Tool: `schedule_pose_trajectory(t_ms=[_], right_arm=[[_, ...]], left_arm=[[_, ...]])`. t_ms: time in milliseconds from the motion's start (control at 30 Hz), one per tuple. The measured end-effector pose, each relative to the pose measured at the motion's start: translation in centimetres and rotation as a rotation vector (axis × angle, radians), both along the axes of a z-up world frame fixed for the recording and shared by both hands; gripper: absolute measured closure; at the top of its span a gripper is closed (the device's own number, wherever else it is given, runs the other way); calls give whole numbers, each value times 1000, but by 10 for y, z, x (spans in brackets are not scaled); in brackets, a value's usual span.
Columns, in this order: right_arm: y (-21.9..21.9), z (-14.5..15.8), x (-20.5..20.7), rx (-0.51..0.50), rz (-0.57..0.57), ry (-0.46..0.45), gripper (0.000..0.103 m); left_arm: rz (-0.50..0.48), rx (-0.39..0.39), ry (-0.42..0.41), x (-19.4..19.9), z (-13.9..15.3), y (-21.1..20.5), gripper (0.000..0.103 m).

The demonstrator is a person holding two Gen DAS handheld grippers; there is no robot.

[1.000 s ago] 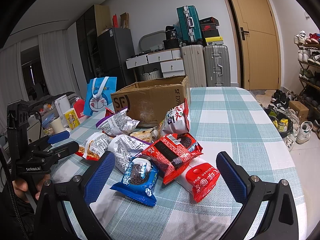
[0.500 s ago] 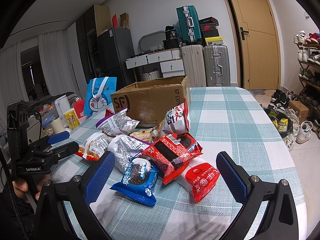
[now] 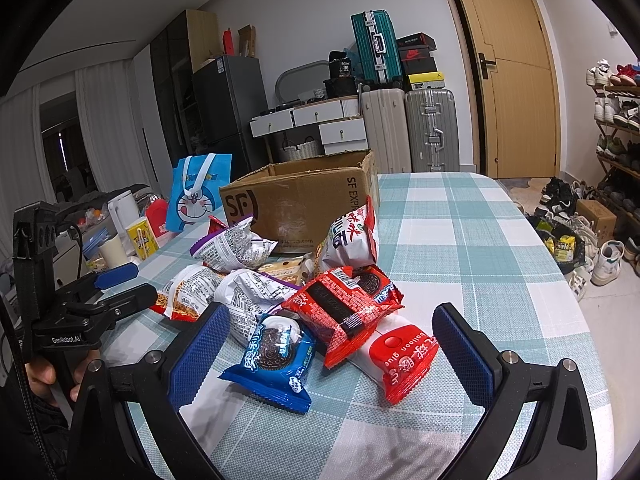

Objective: Organize snacks

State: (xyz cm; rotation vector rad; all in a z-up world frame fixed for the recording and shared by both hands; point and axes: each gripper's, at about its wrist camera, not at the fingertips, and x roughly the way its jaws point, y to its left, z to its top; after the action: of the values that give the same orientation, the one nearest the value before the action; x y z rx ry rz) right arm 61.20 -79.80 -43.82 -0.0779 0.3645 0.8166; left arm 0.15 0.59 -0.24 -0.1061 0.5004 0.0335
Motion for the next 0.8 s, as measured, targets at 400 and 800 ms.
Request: schedule_pose_trajectory(t_ms=[400, 800], right_arm=[[9, -3, 5, -73, -22, 14, 0], [9, -5, 30, -194, -118, 137, 0]], left_arm=[[13, -13, 42, 6, -8, 5, 1], [42, -13, 182, 37, -14, 11, 1]])
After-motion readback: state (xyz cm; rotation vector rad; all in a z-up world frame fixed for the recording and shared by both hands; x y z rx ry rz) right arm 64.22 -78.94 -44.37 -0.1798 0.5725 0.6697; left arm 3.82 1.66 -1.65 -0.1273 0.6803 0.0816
